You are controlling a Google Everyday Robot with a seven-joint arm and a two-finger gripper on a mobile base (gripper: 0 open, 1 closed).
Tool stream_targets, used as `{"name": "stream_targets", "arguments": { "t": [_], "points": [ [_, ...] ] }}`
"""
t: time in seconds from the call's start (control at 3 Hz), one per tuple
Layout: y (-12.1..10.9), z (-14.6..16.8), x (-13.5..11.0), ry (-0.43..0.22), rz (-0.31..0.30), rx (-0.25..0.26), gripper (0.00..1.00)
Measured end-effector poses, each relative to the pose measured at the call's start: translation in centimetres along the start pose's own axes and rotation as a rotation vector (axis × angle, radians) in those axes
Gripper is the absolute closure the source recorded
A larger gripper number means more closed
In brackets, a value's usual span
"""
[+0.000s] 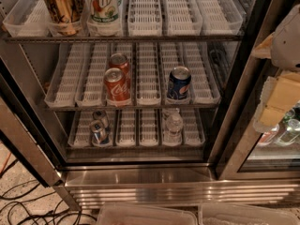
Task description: Pick pepsi can from middle shelf of fridge
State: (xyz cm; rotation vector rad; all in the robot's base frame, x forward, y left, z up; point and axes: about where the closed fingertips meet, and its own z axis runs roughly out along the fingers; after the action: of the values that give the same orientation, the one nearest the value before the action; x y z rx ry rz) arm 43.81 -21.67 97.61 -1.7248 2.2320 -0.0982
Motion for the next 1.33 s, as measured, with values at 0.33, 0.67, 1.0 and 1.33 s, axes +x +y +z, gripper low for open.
{"name": "stream_targets", "arguments": {
  "t": [0.33, 0.67, 1.0, 1.33],
  "points": [
    [0.0, 0.0, 0.0, 0.000, 0.000, 0.000, 0.00],
    [0.7, 1.8, -0.3, 0.014, 0.007, -0.001, 0.00],
    [3.4, 6.0, -1.3, -0.008, 0.020, -0.028, 0.00],
    [7.5, 10.6, -3.0, -0.088, 0.020, -0.057, 0.00]
  ]
}}
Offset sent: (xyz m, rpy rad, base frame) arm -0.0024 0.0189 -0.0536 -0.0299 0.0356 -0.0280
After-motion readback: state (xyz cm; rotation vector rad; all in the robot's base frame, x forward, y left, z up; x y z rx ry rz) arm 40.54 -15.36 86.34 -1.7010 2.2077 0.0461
